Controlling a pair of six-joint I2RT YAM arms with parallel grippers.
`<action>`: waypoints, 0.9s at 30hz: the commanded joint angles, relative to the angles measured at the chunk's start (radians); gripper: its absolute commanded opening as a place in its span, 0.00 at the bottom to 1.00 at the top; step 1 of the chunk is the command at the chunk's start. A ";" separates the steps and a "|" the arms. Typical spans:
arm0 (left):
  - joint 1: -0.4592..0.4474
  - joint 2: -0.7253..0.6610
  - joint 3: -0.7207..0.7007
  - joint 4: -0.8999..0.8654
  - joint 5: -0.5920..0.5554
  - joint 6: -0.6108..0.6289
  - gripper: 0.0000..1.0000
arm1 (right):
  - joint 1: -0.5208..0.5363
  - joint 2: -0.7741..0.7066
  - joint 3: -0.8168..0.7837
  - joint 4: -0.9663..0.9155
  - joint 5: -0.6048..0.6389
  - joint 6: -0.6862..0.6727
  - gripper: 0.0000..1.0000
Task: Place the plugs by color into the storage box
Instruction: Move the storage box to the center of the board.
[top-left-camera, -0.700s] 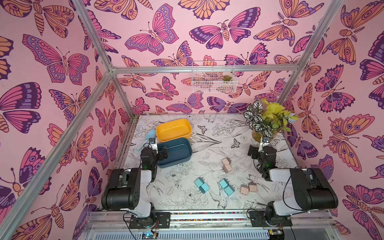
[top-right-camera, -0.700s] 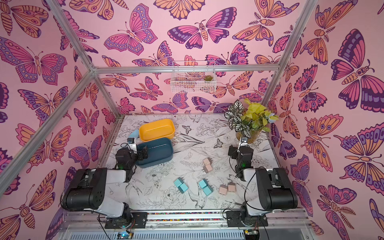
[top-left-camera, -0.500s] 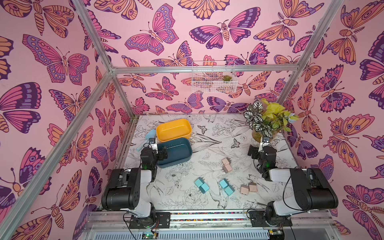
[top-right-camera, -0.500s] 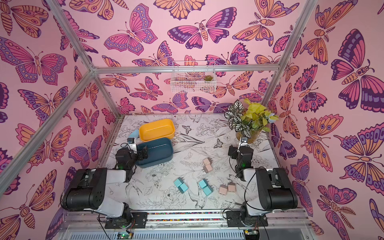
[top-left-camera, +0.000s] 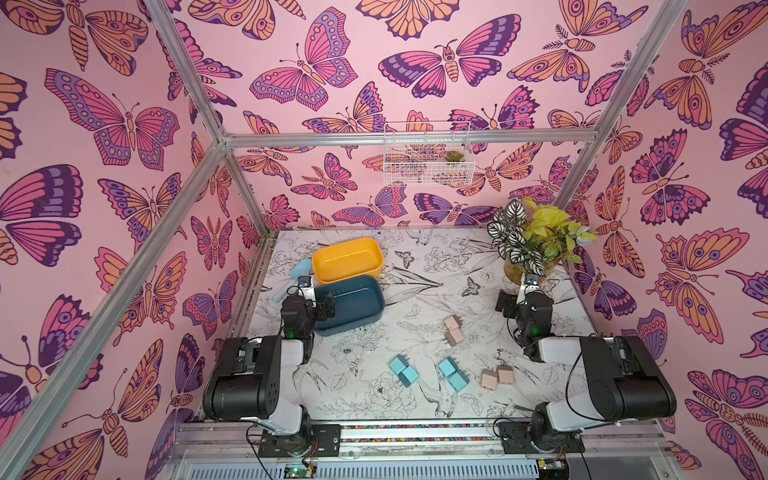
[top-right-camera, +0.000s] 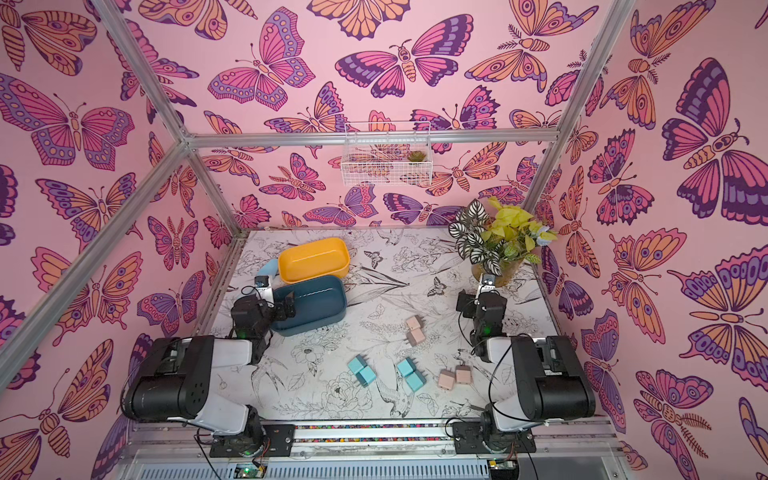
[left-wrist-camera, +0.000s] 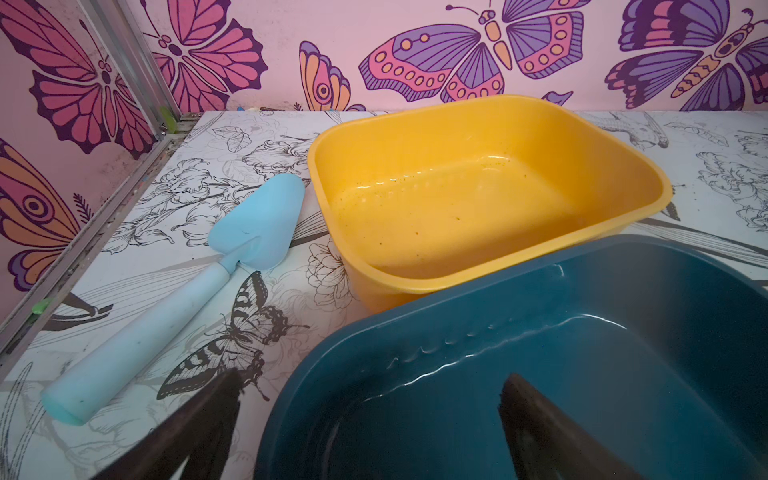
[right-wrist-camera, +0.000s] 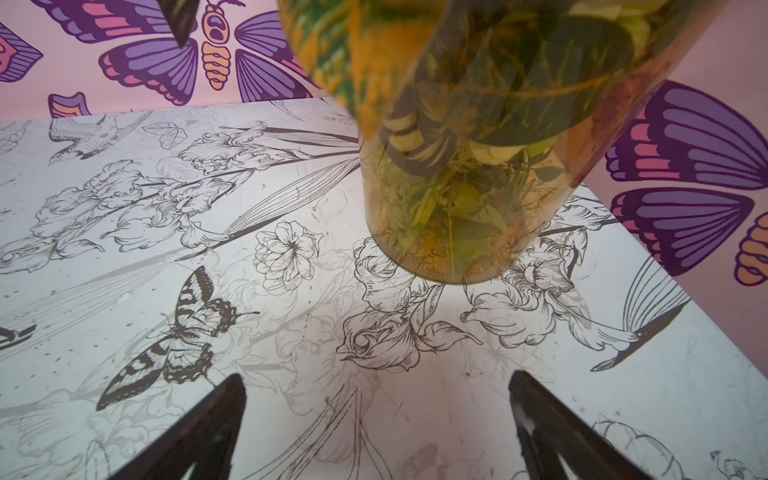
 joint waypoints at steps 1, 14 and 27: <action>0.005 0.007 0.001 0.000 -0.003 -0.008 0.98 | -0.003 0.009 0.023 0.017 0.014 -0.007 0.99; 0.010 -0.028 0.010 -0.043 -0.108 -0.055 0.98 | -0.016 -0.051 0.107 -0.157 -0.009 -0.002 0.99; 0.003 -0.326 0.352 -1.038 -0.312 -0.437 0.91 | 0.086 -0.058 0.626 -1.042 -0.113 0.117 0.99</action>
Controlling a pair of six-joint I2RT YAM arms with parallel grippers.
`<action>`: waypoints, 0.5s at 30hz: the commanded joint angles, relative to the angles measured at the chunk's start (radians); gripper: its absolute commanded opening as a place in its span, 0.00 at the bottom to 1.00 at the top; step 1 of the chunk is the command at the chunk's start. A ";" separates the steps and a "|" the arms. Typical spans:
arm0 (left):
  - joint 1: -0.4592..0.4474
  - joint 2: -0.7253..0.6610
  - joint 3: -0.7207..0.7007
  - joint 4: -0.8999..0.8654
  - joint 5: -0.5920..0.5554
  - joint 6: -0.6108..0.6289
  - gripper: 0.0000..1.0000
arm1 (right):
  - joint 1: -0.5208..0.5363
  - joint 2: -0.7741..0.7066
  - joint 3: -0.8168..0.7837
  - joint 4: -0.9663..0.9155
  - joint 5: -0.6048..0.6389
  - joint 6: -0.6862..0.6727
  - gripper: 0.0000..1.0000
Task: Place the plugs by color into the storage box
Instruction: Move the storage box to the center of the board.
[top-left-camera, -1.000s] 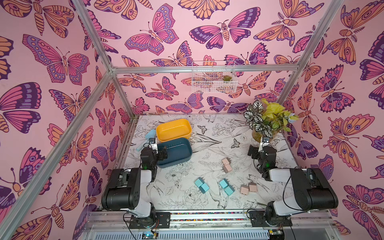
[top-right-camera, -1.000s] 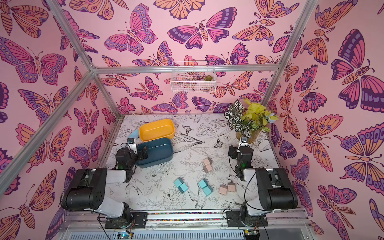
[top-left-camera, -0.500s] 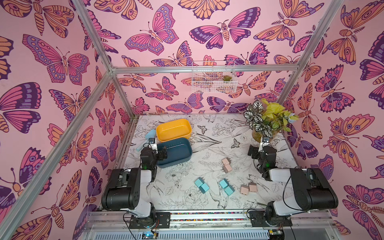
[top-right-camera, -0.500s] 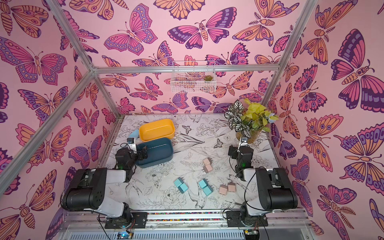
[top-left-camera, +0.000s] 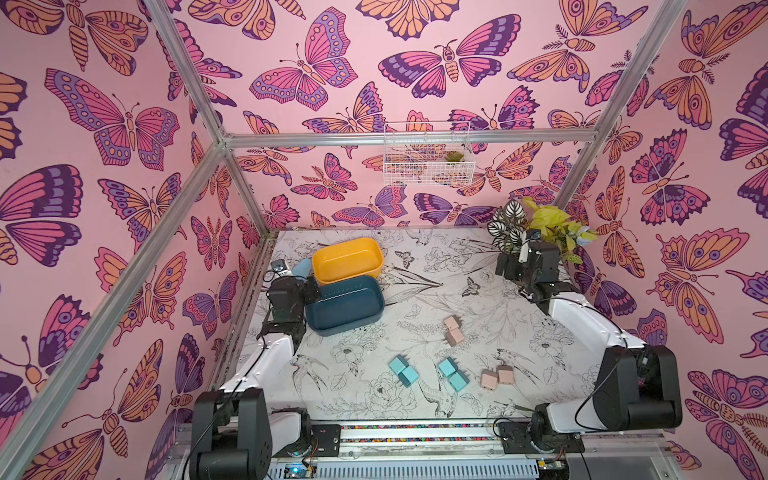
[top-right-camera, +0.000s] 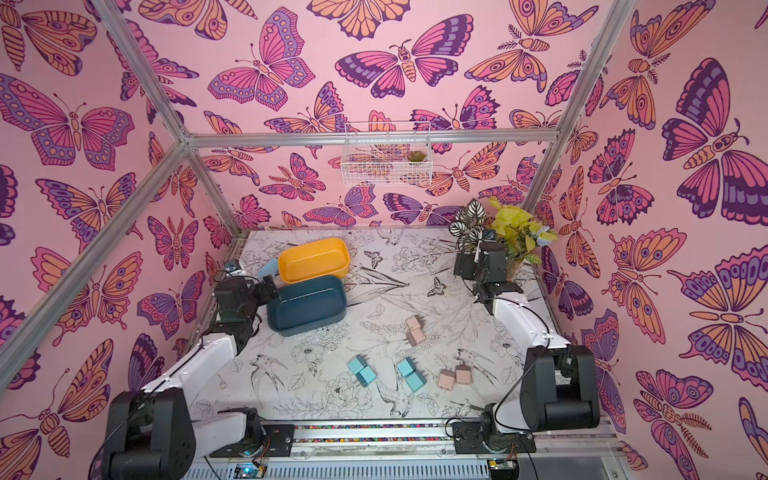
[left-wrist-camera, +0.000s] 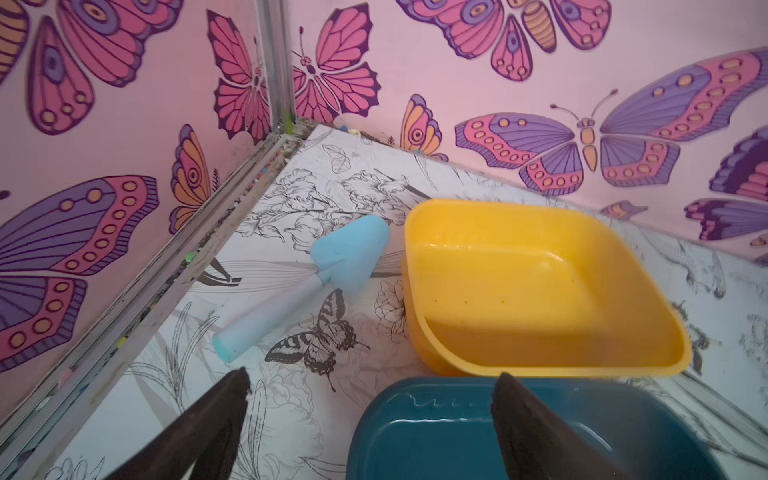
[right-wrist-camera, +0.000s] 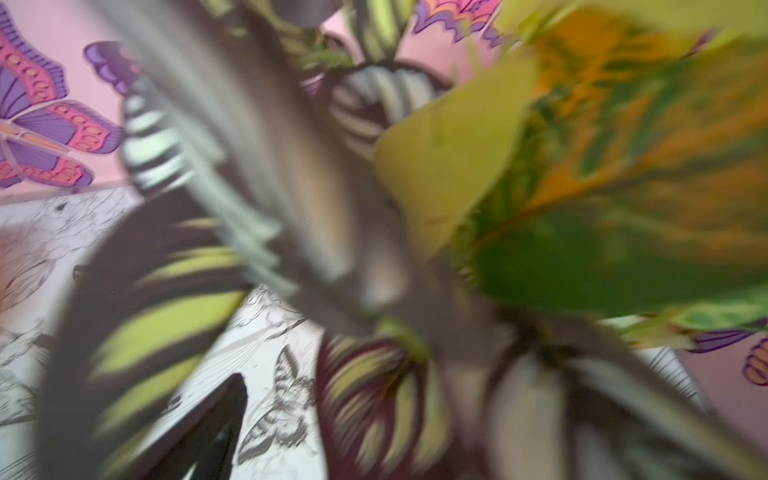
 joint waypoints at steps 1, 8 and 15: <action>-0.001 0.003 0.138 -0.468 -0.051 -0.194 0.91 | 0.075 -0.007 0.056 -0.276 -0.033 0.034 0.99; -0.001 0.167 0.329 -0.727 0.177 -0.232 1.00 | 0.157 0.002 0.259 -0.626 -0.204 0.034 0.99; 0.002 0.187 0.396 -0.887 0.249 -0.262 1.00 | 0.170 -0.086 0.297 -0.787 -0.257 0.117 0.99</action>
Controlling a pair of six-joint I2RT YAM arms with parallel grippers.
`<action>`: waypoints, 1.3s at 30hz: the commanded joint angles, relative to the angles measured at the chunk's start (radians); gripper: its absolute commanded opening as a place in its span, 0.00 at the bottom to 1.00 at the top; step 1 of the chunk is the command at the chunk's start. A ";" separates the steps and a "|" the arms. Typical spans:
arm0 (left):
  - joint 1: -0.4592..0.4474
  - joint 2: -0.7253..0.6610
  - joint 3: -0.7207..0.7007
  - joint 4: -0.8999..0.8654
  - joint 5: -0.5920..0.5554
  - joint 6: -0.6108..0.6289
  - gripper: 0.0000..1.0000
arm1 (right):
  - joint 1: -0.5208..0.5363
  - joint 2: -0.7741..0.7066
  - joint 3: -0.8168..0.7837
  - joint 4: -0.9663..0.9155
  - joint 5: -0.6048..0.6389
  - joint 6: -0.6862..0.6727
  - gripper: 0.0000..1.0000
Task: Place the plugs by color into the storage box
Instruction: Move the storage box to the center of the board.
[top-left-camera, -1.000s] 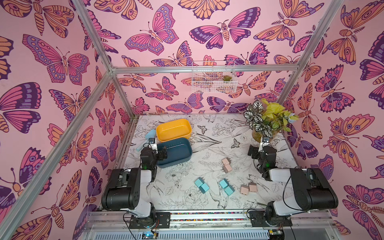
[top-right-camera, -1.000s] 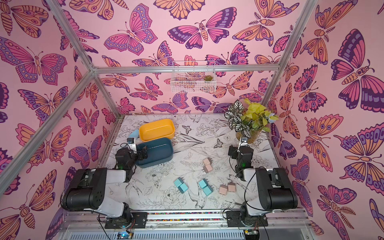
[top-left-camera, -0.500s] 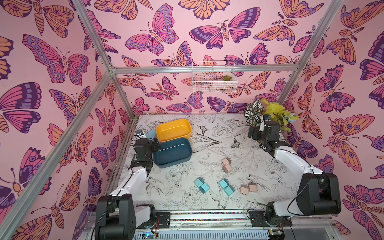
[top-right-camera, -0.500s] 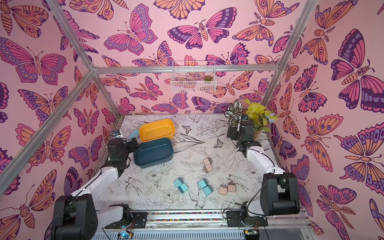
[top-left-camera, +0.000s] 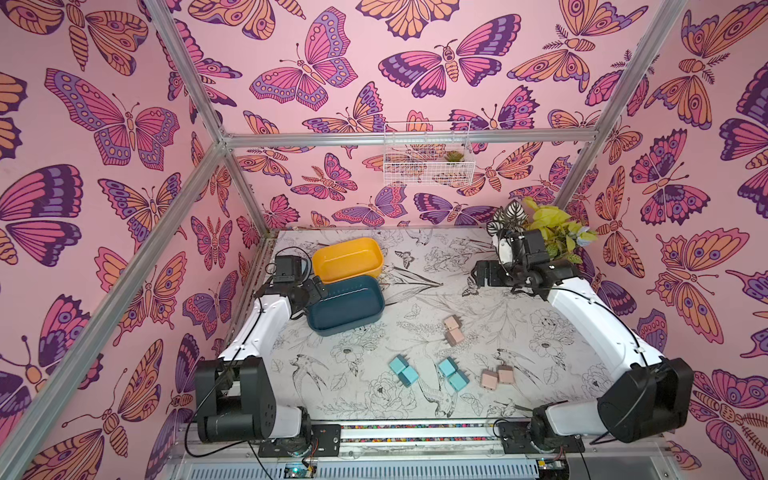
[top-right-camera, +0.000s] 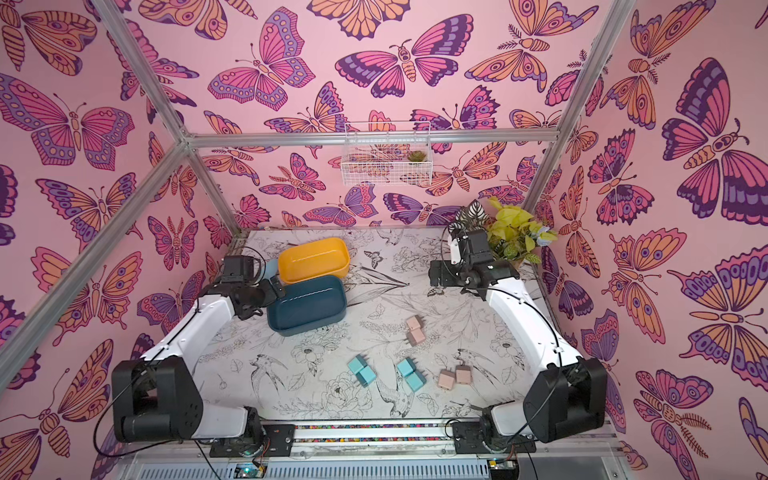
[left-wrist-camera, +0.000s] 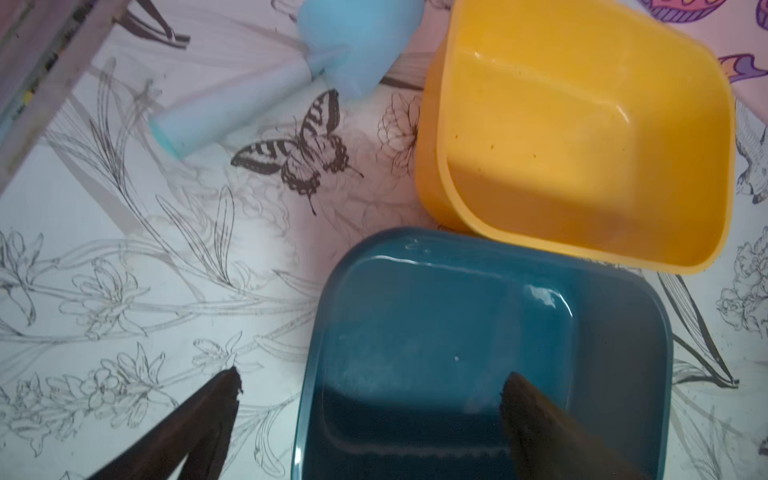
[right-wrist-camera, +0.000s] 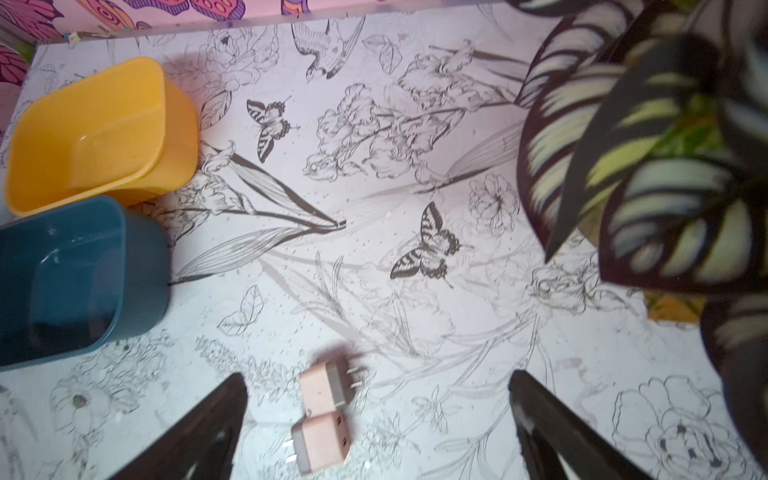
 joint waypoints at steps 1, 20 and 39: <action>0.002 -0.006 0.024 -0.147 0.086 -0.031 1.00 | 0.015 -0.048 -0.005 -0.145 -0.041 0.059 0.99; -0.009 0.145 0.093 -0.265 0.146 0.044 0.62 | 0.219 0.207 0.078 -0.058 -0.148 0.138 0.97; -0.237 0.190 0.152 -0.266 0.255 -0.121 0.38 | 0.277 0.291 0.083 -0.052 -0.130 0.148 0.81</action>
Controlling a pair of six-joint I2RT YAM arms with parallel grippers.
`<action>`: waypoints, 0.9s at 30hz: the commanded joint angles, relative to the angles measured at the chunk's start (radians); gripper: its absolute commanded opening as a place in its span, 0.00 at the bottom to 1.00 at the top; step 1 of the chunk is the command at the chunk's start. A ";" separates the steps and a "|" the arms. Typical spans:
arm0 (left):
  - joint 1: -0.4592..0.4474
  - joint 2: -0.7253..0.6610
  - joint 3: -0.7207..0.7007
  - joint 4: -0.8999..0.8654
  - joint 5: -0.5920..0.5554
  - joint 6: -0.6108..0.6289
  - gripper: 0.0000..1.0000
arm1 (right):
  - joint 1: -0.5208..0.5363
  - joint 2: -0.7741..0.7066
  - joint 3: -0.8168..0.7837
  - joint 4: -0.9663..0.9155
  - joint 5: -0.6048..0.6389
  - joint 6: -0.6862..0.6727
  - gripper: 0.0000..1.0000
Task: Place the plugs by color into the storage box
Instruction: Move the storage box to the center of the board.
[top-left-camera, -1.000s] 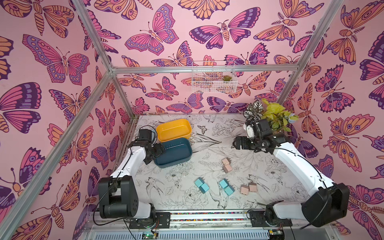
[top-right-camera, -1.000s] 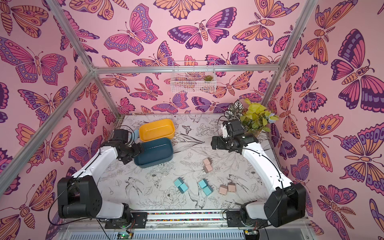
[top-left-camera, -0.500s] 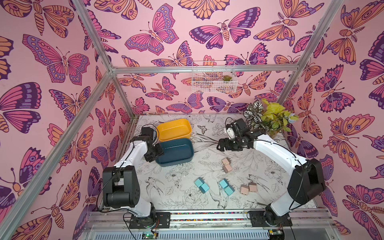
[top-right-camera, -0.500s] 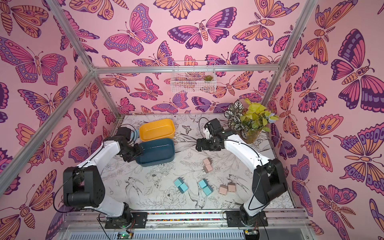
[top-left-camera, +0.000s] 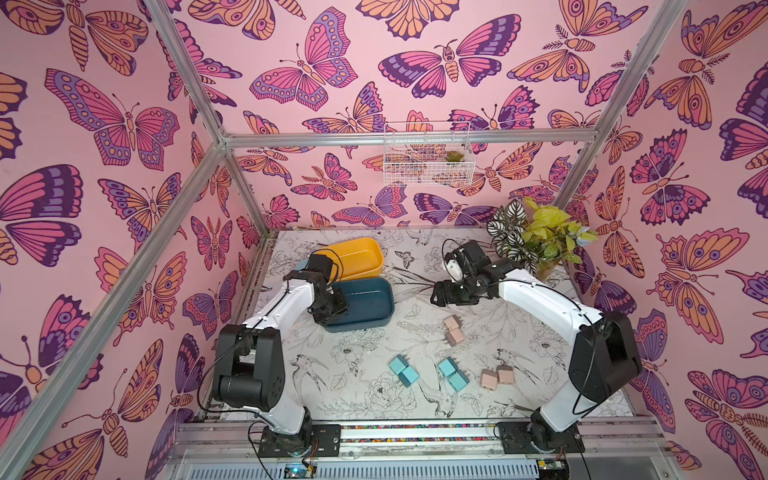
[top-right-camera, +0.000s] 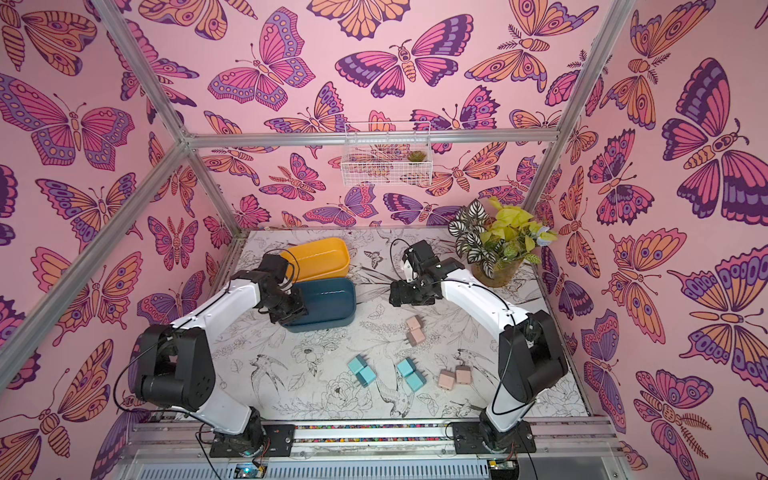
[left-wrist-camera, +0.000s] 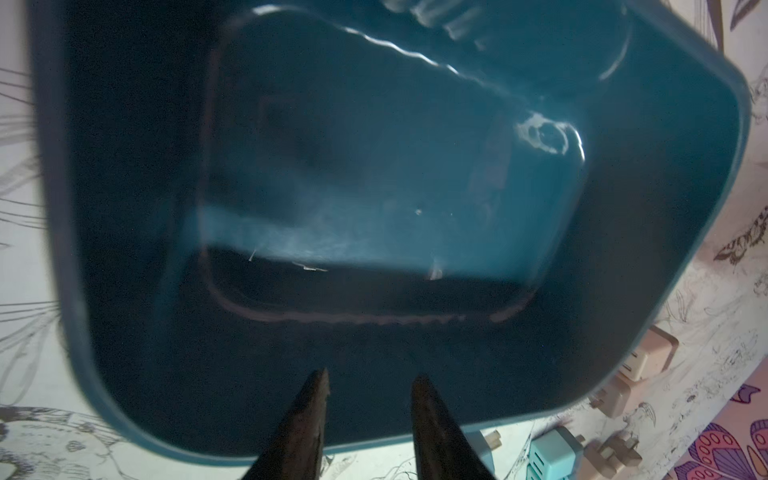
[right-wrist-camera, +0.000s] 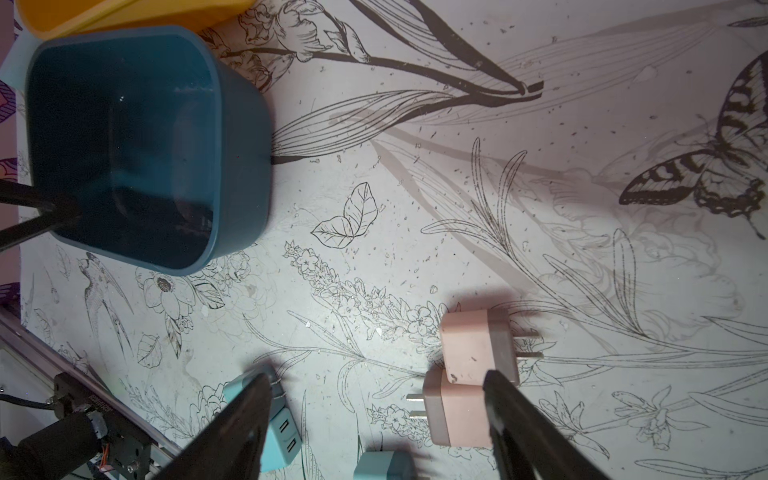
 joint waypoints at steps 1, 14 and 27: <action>-0.047 0.023 0.044 -0.023 0.025 -0.057 0.38 | 0.007 0.022 0.009 -0.006 -0.004 0.006 0.81; 0.011 0.031 0.230 -0.136 -0.069 0.044 0.75 | 0.016 0.023 0.019 -0.023 -0.008 -0.006 0.86; 0.153 0.059 0.043 0.008 -0.071 0.198 0.81 | 0.023 0.029 0.044 -0.039 -0.049 -0.018 0.88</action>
